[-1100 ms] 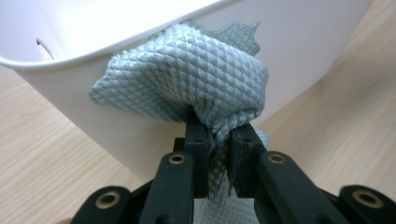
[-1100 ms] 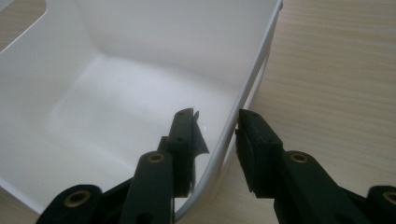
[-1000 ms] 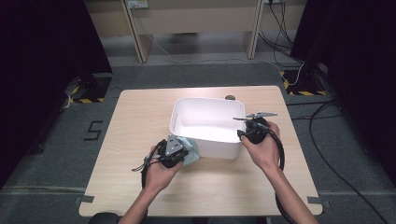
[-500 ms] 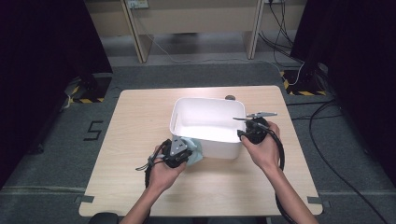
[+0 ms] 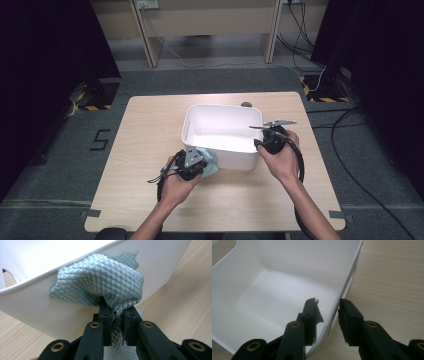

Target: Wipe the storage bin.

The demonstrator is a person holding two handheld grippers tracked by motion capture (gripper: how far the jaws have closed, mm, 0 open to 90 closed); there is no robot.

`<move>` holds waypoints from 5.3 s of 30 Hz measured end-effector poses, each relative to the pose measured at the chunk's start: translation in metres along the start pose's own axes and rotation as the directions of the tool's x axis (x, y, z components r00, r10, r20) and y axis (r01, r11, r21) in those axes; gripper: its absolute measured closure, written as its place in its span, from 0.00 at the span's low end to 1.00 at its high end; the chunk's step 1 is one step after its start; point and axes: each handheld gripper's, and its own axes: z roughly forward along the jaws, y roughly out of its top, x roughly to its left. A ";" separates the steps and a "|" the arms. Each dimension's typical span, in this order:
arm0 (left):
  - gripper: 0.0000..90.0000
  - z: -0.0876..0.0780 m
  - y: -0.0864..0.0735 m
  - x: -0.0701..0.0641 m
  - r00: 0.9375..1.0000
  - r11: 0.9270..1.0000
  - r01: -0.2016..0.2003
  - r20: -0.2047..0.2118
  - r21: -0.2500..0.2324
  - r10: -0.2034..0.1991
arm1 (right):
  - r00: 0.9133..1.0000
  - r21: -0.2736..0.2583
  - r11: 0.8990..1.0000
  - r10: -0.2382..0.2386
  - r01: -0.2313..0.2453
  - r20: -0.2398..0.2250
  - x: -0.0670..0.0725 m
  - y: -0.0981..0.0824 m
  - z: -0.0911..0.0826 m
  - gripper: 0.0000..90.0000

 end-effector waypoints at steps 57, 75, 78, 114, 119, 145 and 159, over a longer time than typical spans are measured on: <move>0.89 0.034 -0.025 -0.006 1.000 0.995 -0.021 -0.014 0.097 0.023 | 1.000 -0.006 1.000 0.000 0.000 0.004 0.002 0.000 0.001 0.75; 0.89 0.036 -0.023 -0.012 1.000 0.997 -0.012 0.008 0.075 0.012 | 1.000 -0.006 1.000 0.000 0.000 0.002 0.001 0.000 0.001 0.75; 0.89 0.035 -0.022 -0.012 1.000 0.998 -0.010 0.008 0.063 0.009 | 1.000 -0.007 1.000 0.000 0.000 0.002 0.001 0.000 0.001 0.75; 0.89 0.008 0.008 -0.013 1.000 1.000 -0.021 0.008 -0.009 0.021 | 1.000 -0.008 1.000 -0.004 0.004 0.003 0.001 0.000 0.001 0.75; 0.89 0.008 0.010 -0.014 1.000 1.000 -0.023 0.009 -0.011 0.023 | 1.000 -0.008 1.000 -0.004 0.004 0.005 0.001 0.000 0.001 0.75; 0.89 0.016 0.012 -0.022 0.999 0.999 -0.032 0.024 -0.002 0.032 | 1.000 -0.010 1.000 -0.003 0.003 0.004 0.001 0.000 0.001 0.75; 0.89 0.023 0.006 -0.025 0.999 0.999 -0.044 0.024 0.009 0.043 | 1.000 -0.011 1.000 0.000 0.000 0.005 0.002 0.000 0.001 0.75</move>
